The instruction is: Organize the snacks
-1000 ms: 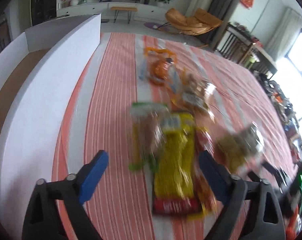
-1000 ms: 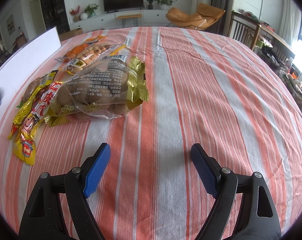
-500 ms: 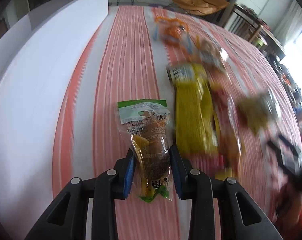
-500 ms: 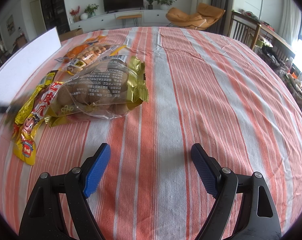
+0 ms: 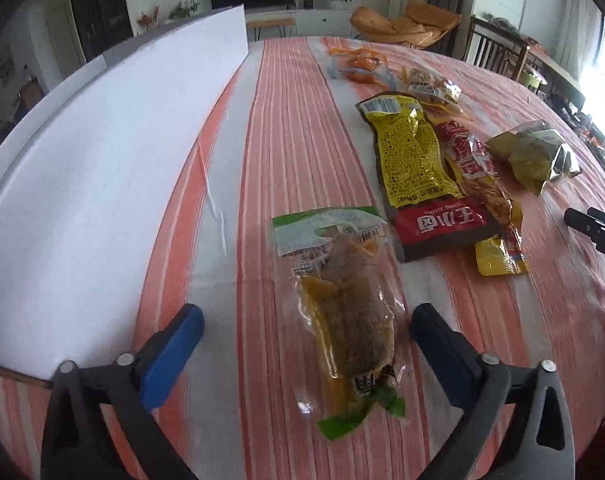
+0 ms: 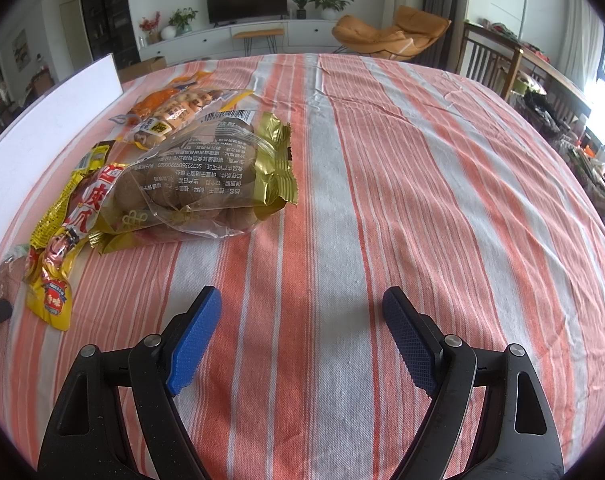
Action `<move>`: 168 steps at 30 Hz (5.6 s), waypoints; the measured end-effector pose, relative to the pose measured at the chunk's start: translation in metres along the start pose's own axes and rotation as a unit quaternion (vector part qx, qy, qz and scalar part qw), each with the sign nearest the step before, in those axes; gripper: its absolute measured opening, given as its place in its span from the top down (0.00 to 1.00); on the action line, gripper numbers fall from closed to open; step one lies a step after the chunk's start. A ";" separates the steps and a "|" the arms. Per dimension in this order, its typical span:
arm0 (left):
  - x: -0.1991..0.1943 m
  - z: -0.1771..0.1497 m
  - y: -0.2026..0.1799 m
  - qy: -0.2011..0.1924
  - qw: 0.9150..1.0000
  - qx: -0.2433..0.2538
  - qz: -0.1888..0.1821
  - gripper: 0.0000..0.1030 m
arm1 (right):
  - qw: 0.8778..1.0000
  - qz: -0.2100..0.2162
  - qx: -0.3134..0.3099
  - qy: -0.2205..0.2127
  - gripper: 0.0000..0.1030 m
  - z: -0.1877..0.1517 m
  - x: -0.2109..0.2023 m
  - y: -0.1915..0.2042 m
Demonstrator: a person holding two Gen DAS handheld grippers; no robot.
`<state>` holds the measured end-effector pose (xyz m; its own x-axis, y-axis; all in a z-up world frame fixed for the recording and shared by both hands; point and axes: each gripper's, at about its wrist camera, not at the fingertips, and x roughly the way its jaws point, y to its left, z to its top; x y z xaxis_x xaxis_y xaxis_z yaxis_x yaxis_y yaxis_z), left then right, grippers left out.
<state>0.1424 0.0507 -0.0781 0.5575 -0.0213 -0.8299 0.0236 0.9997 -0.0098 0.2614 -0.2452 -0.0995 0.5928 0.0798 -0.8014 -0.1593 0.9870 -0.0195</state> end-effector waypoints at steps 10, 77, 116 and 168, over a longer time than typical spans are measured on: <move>0.000 -0.002 0.002 -0.011 1.000 0.000 0.002 0.00 | 1.000 0.000 0.000 0.000 0.17 0.000 0.000 0.000; -0.007 -0.007 0.003 -0.013 1.000 0.002 -0.003 0.00 | 0.822 0.009 -0.507 0.260 0.19 0.096 0.068 0.119; -0.141 0.055 0.130 -0.123 0.964 -0.174 -0.160 0.58 | 0.892 0.432 0.108 0.073 0.41 0.099 -0.106 0.104; -0.036 -0.052 -0.064 -0.019 0.994 0.090 -0.064 0.00 | 1.000 0.006 -0.008 0.001 0.17 -0.022 -0.014 0.010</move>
<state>0.0773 -0.0114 -0.0766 0.5715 -0.1520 -0.8064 0.2418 0.9703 -0.0115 0.2336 -0.2393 -0.1015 0.5898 0.0921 -0.8023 -0.1800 0.9835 -0.0195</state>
